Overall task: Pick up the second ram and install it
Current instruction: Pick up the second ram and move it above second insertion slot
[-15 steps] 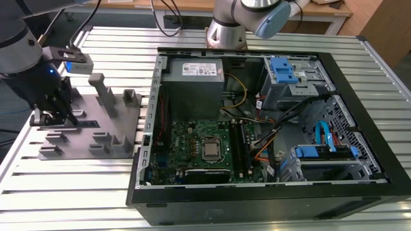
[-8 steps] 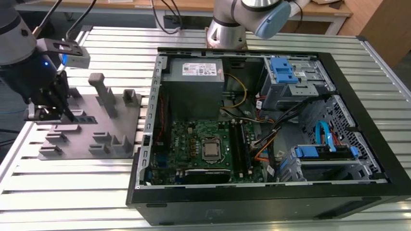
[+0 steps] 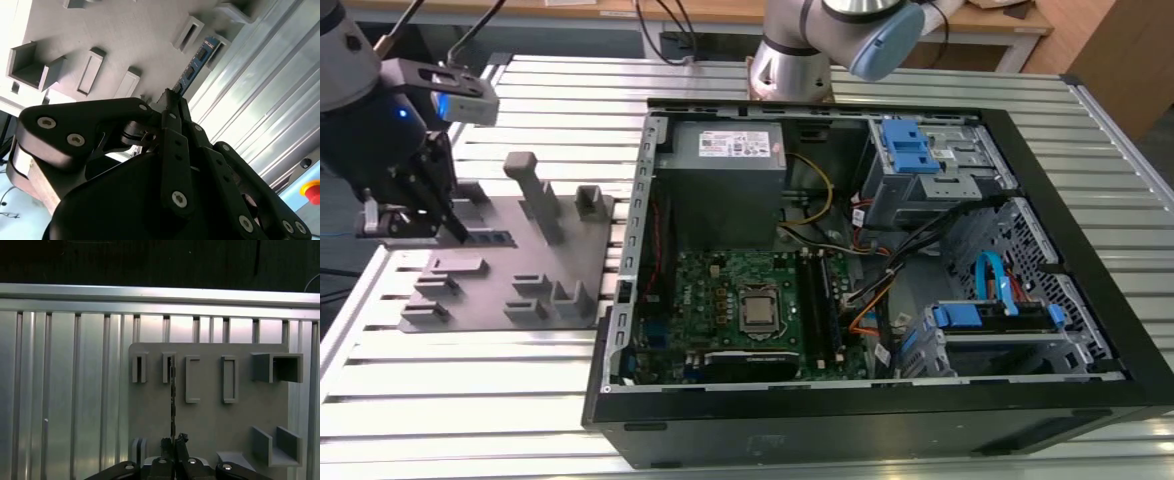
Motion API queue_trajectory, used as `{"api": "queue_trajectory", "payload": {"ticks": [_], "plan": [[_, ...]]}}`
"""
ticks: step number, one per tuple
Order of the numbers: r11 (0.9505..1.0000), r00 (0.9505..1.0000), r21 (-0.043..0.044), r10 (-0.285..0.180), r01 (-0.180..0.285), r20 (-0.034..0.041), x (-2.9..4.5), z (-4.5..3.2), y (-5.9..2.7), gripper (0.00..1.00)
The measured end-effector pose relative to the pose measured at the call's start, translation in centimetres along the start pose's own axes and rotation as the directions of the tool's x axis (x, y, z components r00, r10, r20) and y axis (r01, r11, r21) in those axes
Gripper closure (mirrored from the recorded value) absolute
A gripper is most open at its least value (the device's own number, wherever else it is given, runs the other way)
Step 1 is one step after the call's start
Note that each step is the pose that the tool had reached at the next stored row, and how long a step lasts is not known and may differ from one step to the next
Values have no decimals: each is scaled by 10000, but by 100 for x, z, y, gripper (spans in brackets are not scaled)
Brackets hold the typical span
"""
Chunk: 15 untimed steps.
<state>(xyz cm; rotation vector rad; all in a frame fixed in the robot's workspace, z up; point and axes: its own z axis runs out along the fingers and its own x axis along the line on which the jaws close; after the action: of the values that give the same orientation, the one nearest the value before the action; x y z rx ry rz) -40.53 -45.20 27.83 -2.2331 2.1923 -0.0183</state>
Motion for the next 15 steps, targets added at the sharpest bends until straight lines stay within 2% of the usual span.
{"api": "queue_trajectory", "payload": {"ticks": [15], "plan": [[10000,10000,0,0,0,0,0,-349,-6,86]]}}
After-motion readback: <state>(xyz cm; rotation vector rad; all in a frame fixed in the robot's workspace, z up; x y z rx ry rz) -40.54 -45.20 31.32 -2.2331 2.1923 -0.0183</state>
